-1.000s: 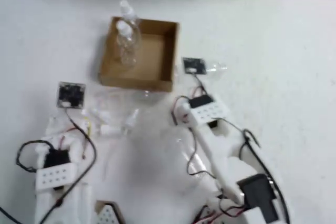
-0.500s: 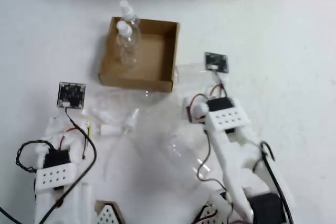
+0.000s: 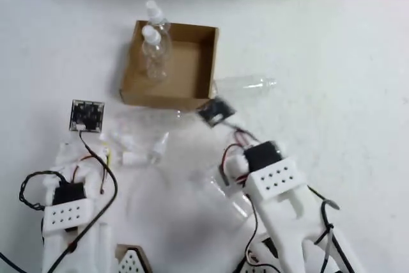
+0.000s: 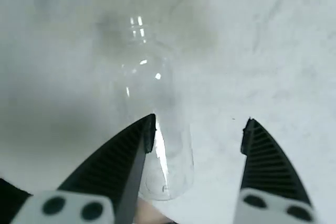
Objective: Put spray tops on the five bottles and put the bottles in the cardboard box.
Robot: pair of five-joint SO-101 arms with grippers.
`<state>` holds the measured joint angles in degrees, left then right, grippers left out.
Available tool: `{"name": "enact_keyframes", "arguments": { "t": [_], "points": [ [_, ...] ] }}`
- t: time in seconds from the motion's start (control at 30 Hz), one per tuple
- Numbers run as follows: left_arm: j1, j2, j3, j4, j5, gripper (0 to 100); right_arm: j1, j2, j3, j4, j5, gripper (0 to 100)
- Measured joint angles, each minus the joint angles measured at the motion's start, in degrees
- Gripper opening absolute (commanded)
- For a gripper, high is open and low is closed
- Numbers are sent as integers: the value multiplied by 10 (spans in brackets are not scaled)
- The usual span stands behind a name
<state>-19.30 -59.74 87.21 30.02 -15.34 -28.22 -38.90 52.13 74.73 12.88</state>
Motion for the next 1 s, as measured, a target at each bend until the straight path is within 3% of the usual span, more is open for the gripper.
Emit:
{"name": "enact_keyframes", "arguments": {
  "t": [0.27,0.63,0.73,0.9,0.93,1.0],
  "points": [
    [0,0,0,0,0,113,-84,-3,33,1,37,372],
    [0,0,0,0,0,113,-96,8,110,-115,37,375],
    [0,0,0,0,0,113,-97,55,110,-148,37,308],
    [0,0,0,0,0,113,-89,156,76,-171,37,32],
    [0,0,0,0,0,113,-81,167,65,-172,37,3],
    [0,0,0,0,0,113,-62,171,46,-175,37,52]
  ]
}}
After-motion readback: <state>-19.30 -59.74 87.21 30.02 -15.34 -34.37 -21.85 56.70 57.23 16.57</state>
